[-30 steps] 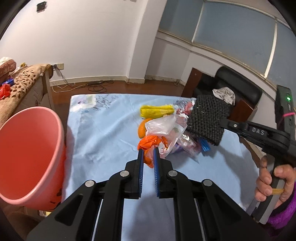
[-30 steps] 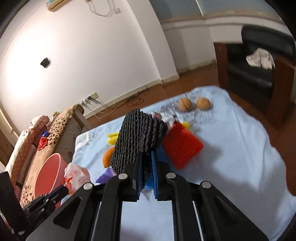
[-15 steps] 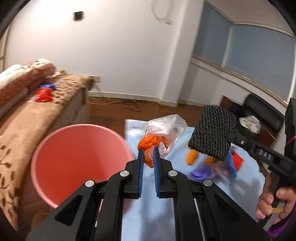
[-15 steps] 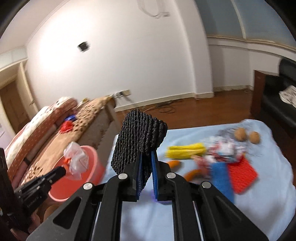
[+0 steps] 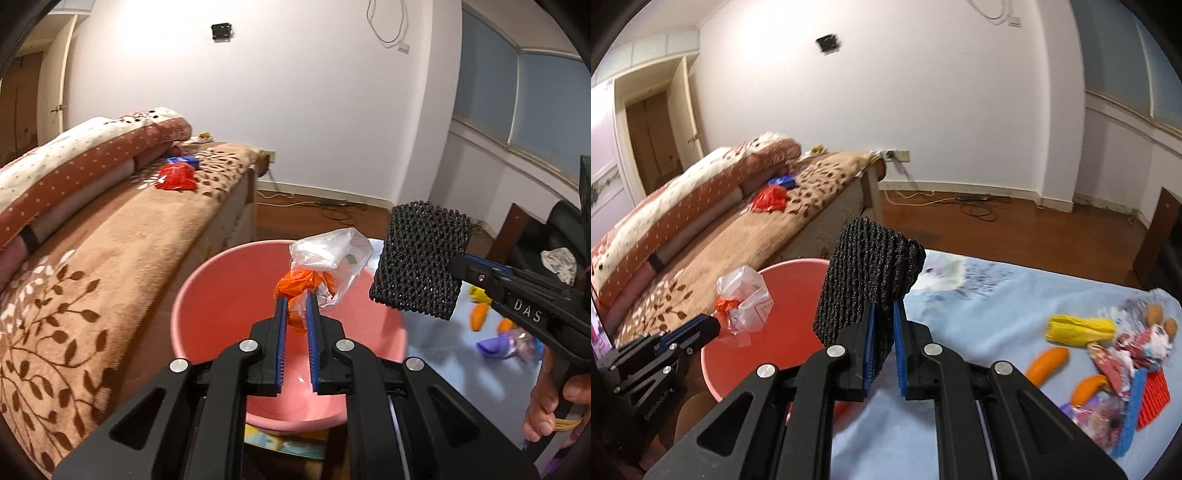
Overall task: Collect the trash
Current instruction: 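Carry the bag and black net over the pink bucket and open both grippers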
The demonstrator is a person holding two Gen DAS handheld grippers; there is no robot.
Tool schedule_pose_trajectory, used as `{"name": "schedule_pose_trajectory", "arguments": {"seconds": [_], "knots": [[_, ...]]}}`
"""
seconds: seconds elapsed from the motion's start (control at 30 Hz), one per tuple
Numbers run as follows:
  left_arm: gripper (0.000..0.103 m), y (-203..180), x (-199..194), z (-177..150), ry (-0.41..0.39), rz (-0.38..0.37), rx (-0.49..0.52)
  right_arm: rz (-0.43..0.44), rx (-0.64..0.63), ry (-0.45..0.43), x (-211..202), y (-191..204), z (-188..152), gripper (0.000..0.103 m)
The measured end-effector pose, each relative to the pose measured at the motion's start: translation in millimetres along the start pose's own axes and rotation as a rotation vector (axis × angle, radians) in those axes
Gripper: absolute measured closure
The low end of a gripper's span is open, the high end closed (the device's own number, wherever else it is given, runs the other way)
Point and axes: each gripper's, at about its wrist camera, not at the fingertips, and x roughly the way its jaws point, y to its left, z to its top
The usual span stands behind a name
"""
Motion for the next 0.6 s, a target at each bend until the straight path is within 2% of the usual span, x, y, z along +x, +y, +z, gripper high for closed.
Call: {"name": "schedule_pose_trajectory", "arguments": {"seconds": [0.23, 0.6], "knots": [[0.093, 10, 14, -9, 0.040, 0.046, 0.013, 0.007, -0.056, 0.060, 33, 23, -5, 0.093], [0.093, 21, 28, -13, 0.084, 0.072, 0.000, 0.018, -0.100, 0.108, 52, 36, -10, 0.093]]}}
